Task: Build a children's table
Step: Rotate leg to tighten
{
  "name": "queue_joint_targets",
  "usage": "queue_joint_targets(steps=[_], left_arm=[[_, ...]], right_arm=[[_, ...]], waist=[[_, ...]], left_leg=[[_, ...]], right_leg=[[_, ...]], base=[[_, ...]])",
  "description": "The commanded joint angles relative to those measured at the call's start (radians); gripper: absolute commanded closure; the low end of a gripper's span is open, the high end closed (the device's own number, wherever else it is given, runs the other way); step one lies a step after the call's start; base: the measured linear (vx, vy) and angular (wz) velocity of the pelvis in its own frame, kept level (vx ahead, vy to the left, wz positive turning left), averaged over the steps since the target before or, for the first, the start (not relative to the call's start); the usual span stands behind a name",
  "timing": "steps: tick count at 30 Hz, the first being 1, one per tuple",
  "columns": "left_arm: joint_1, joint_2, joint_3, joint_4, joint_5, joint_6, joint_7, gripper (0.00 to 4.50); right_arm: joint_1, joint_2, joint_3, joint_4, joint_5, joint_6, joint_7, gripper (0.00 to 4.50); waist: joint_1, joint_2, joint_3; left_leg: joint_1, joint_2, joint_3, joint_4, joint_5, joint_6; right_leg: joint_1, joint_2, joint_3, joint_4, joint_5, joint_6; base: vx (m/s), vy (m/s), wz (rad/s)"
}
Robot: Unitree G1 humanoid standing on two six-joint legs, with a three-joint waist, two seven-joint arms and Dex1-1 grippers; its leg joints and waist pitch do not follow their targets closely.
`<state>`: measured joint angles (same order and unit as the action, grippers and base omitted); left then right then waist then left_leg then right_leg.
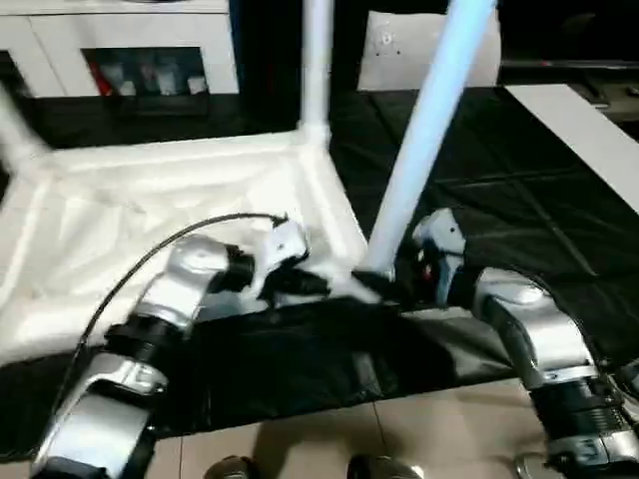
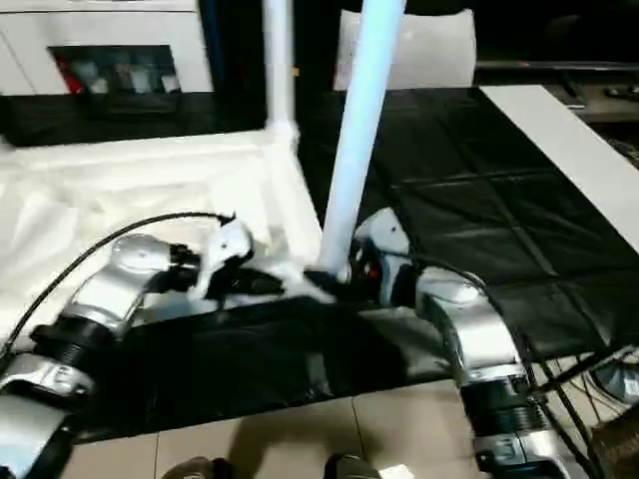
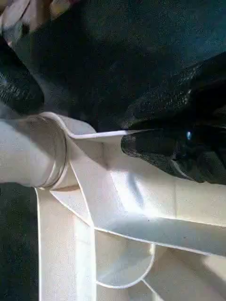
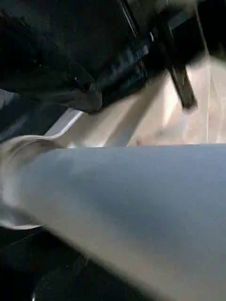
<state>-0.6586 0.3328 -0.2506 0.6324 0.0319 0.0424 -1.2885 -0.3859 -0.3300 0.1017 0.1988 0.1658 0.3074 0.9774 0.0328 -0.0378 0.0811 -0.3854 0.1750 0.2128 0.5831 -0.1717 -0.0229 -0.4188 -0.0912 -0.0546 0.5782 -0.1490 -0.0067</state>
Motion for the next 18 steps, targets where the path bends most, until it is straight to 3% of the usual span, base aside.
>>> queue_joint_targets(steps=[1,5,7,11,13,18], left_arm=[[-0.024,0.012,-0.042,-0.006,-0.019,-0.047,-0.119,4.5],[-0.037,0.045,-0.056,0.016,-0.013,-0.085,-0.191,4.5],[-0.045,0.062,-0.069,0.032,-0.012,-0.107,-0.228,4.5],[-0.064,0.077,-0.078,0.061,-0.012,-0.14,-0.272,4.5],[-0.073,0.08,-0.08,0.073,-0.011,-0.15,-0.288,4.5],[-0.086,0.081,-0.082,0.091,-0.009,-0.165,-0.304,4.5]], right_arm=[[-0.006,-0.038,0.019,-0.006,0.028,-0.026,0.093,0.48],[-0.012,-0.078,0.035,0.004,0.067,-0.024,0.206,0.48],[-0.017,-0.096,0.049,0.017,0.073,-0.032,0.256,0.73],[-0.027,-0.118,0.073,0.037,0.076,-0.05,0.322,1.1],[-0.032,-0.126,0.083,0.042,0.078,-0.056,0.344,1.2],[-0.035,-0.133,0.098,0.042,0.084,-0.055,0.385,1.75]], waist=[[0.002,0.007,-0.07],[0.013,0.009,-0.068],[0.018,0.005,-0.068],[0.026,0.0,-0.069],[0.028,0.002,-0.069],[0.031,0.002,-0.072]], left_leg=[[0.037,0.062,-0.027,-0.068,-0.258,0.046],[0.035,0.066,-0.028,-0.073,-0.298,0.018],[0.037,0.066,-0.027,-0.073,-0.31,0.006],[0.035,0.065,-0.028,-0.072,-0.303,0.003],[0.035,0.065,-0.028,-0.072,-0.299,0.003],[0.033,0.066,-0.027,-0.07,-0.268,0.013]], right_leg=[[0.041,-0.056,0.043,-0.063,-0.28,-0.238],[0.042,-0.056,0.041,-0.06,-0.311,-0.229],[0.04,-0.06,0.043,-0.062,-0.334,-0.226],[0.04,-0.063,0.043,-0.063,-0.356,-0.217],[0.04,-0.064,0.043,-0.063,-0.358,-0.218],[0.042,-0.062,0.042,-0.057,-0.304,-0.233]], base=[[0.0,0.0,0.0],[0.0,0.0,0.0],[0.0,0.0,0.0],[0.0,0.0,0.0],[0.0,0.0,0.0],[0.0,0.0,0.0]])
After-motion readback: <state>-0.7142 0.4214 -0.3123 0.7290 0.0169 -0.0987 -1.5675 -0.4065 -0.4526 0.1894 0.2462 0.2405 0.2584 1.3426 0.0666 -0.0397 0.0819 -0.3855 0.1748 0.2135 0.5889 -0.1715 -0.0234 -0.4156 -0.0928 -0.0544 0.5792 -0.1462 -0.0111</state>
